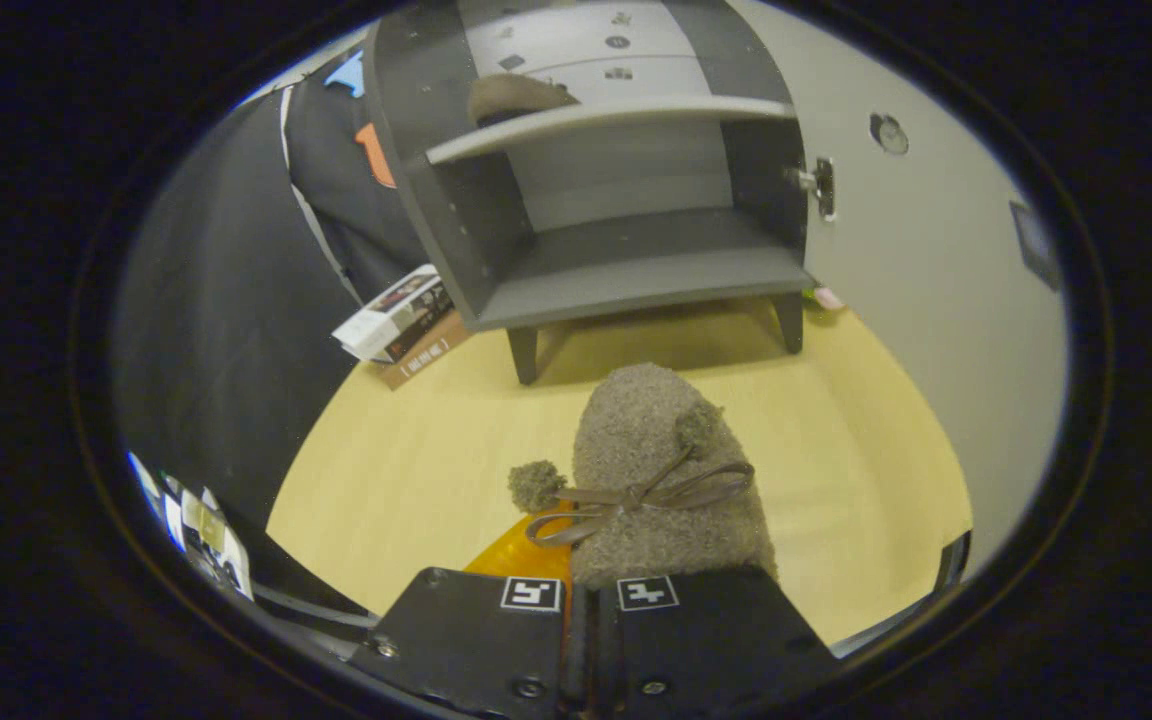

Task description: Open the shoe cabinet door, grab the shoes and put them into the shoe cabinet, then close the shoe cabinet door.

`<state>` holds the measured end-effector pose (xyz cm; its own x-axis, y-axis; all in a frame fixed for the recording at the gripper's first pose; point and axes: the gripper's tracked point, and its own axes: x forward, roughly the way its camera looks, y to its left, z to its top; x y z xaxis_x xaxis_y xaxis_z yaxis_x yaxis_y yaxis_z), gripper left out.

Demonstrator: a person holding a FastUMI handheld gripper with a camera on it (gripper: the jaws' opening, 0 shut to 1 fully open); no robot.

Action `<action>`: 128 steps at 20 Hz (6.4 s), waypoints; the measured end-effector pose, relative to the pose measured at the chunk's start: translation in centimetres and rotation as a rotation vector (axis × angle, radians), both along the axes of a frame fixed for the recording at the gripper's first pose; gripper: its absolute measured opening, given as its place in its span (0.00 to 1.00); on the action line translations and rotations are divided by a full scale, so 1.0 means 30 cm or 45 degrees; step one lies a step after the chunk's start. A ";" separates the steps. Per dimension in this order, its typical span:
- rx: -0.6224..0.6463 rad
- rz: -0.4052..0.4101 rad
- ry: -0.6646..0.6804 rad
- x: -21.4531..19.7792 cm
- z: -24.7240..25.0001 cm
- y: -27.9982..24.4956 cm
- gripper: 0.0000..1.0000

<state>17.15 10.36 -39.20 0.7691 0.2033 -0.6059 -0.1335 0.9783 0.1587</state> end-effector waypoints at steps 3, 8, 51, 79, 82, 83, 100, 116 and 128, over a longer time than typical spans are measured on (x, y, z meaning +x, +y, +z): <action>0.009 0.014 -0.095 -0.051 0.209 0.028 0.08; 0.010 0.003 -0.306 0.014 0.565 0.052 0.07; -0.100 -0.210 -0.293 1.280 0.847 -0.044 0.26; -0.130 -0.072 -0.851 0.028 1.225 -0.010 1.00; -0.104 -0.062 -0.838 -0.151 1.222 -0.078 1.00; -0.105 -0.067 -0.834 -0.210 1.219 -0.115 1.00; -0.137 -0.306 -0.764 -0.549 1.228 -0.962 1.00; -0.117 0.049 -0.712 -0.382 1.234 -0.981 0.94; -0.103 -0.050 -0.691 -0.403 1.197 -0.673 0.95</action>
